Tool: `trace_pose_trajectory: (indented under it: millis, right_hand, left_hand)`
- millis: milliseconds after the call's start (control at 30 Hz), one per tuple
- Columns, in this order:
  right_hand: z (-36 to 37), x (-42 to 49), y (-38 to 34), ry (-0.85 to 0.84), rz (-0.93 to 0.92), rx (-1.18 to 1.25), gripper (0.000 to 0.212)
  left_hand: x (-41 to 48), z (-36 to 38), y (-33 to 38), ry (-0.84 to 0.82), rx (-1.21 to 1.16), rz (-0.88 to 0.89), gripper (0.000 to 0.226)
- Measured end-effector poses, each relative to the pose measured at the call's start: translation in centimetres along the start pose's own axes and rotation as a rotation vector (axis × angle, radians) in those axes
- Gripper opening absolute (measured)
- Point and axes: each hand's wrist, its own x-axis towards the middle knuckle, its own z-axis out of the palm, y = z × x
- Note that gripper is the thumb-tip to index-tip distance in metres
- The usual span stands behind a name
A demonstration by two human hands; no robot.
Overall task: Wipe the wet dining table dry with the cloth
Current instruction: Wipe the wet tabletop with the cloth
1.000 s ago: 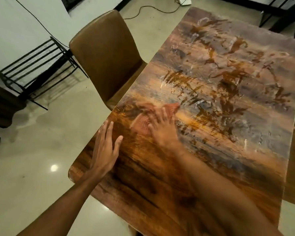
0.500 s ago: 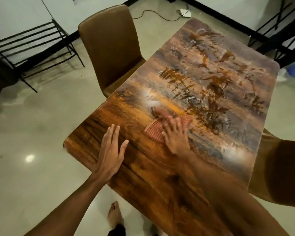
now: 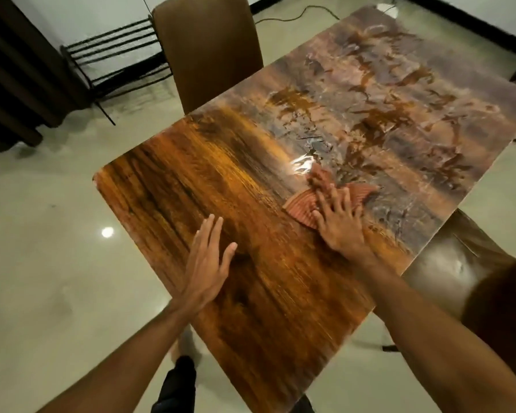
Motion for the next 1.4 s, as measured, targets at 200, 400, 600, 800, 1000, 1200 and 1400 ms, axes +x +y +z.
trace_pose_trajectory:
  millis: [200,400,600,800,1000,1200,1400]
  right_hand:
    - [4.4,-8.7,-8.7,-0.016,-0.363,-0.024,0.063]
    - [5.0,-8.8,-7.3,0.021,-0.552,-0.150,0.061]
    - [5.7,-12.3,-10.7,-0.016,-0.543,-0.128,0.063]
    - [8.4,-16.8,-16.4,-0.051,-0.889,-0.273,0.060]
    - [10.8,-26.5,-13.3,-0.013,-0.742,-0.180,0.060]
    - [11.8,-30.2,-5.6,-0.031,-0.739,-0.165,0.057]
    - [11.5,-29.4,-5.8,0.012,-0.452,-0.062,0.060]
  left_hand:
    - [-5.2,2.3,3.1,0.019,0.010,-0.100,0.069]
    - [-8.6,1.1,2.1,0.091,0.014,-0.203,0.066]
    - [-15.5,1.4,-0.8,0.166,-0.025,-0.351,0.068]
    - [-22.6,2.3,-1.6,0.232,-0.080,-0.439,0.068]
    - [-28.5,3.8,-1.3,0.289,-0.119,-0.456,0.064]
    - [-29.4,4.2,1.1,0.292,-0.161,-0.443,0.066]
    - [-28.4,4.9,4.8,0.324,-0.194,-0.416,0.067]
